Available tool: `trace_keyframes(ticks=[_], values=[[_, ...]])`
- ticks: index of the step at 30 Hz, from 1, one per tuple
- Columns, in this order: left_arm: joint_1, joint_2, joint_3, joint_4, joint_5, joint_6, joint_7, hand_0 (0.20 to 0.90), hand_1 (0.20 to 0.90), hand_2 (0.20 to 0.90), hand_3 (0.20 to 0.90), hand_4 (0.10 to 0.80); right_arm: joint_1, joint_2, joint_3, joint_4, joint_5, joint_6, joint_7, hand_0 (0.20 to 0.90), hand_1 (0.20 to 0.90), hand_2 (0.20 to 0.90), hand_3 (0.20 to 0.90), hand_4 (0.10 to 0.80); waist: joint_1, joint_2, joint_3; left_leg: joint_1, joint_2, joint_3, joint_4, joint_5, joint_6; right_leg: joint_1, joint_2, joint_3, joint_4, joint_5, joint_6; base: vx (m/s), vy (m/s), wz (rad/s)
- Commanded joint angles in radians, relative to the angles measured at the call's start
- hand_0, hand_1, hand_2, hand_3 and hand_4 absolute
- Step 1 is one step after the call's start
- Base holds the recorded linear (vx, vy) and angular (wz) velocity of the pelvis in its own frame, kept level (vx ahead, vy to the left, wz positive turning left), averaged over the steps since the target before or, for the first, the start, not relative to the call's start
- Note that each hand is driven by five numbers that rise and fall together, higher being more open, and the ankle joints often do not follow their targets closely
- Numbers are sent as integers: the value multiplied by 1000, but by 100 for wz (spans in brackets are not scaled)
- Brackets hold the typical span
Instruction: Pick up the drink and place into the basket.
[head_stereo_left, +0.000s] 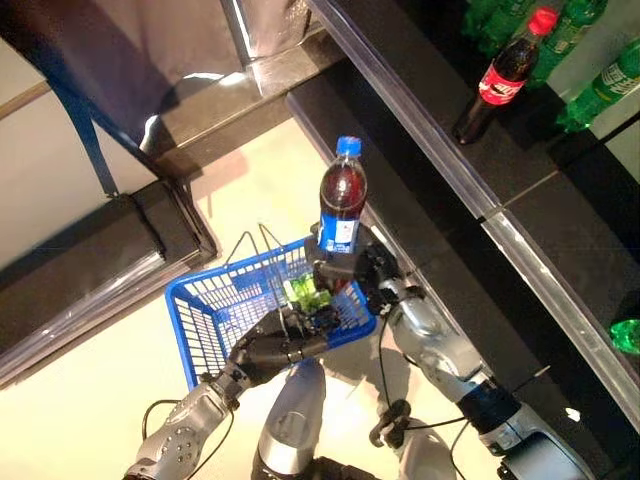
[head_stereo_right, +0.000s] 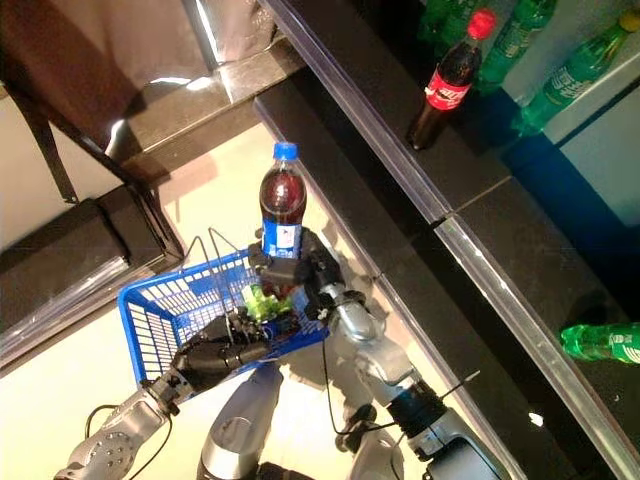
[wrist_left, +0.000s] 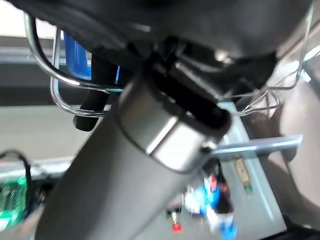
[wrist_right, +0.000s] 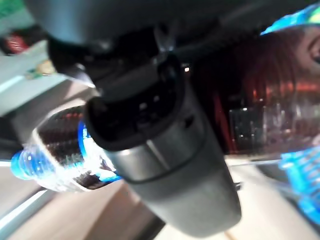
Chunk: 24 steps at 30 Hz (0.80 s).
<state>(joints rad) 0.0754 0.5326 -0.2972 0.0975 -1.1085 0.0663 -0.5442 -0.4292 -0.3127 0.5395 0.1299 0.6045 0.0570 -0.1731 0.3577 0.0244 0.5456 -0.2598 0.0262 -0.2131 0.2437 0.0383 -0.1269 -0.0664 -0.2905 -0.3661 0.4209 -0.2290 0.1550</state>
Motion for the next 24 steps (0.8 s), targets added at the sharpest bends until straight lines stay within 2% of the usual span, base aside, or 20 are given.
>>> trace_keyframes(ticks=[1, 6, 14, 18, 24], values=[[-142, -56, -19, -485, -186, -74, -351, 300, 300, 300, 200, 100, -202, 70, 12, -92, -30, -96, 30, 300, 300, 300, 200, 100, -7, 68, -95, 24, -27, -40, -27, 37, 58, 27, 37, 5, 26, 50, -106, -4, -6, 13], [-180, -59, -48, -512, -235, -31, -421, 300, 300, 300, 200, 100, -224, 110, 46, 45, -72, -89, 31, 300, 300, 300, 200, 100, 4, 73, -78, 17, -40, -45, -27, 36, 63, 16, 26, -2, 31, 53, -102, -12, -6, 6], [-221, -34, -62, -531, -224, -35, -453, 300, 300, 300, 200, 100, -269, 122, 72, 224, -89, -73, 41, 300, 300, 300, 200, 100, 19, 87, -66, 5, -48, -46, -34, 44, 65, 0, 12, -14, 27, 69, -94, -4, -1, 4], [-233, -30, -47, -533, -231, -17, -471, 300, 300, 300, 200, 100, -292, 113, 82, 413, -48, -68, 68, 300, 300, 300, 200, 100, 34, 96, -58, -9, -56, -45, -36, 46, 67, -12, 0, -22, 28, 77, -87, -7, -10, 11], [-244, -20, -45, -549, -236, -5, -477, 300, 300, 300, 200, 100, -301, 126, 93, 566, -52, -36, 144, 300, 300, 300, 200, 100, 46, 105, -47, -22, -62, -48, -30, 47, 70, -26, -7, -26, 35, 81, -84, -7, -8, 2]])
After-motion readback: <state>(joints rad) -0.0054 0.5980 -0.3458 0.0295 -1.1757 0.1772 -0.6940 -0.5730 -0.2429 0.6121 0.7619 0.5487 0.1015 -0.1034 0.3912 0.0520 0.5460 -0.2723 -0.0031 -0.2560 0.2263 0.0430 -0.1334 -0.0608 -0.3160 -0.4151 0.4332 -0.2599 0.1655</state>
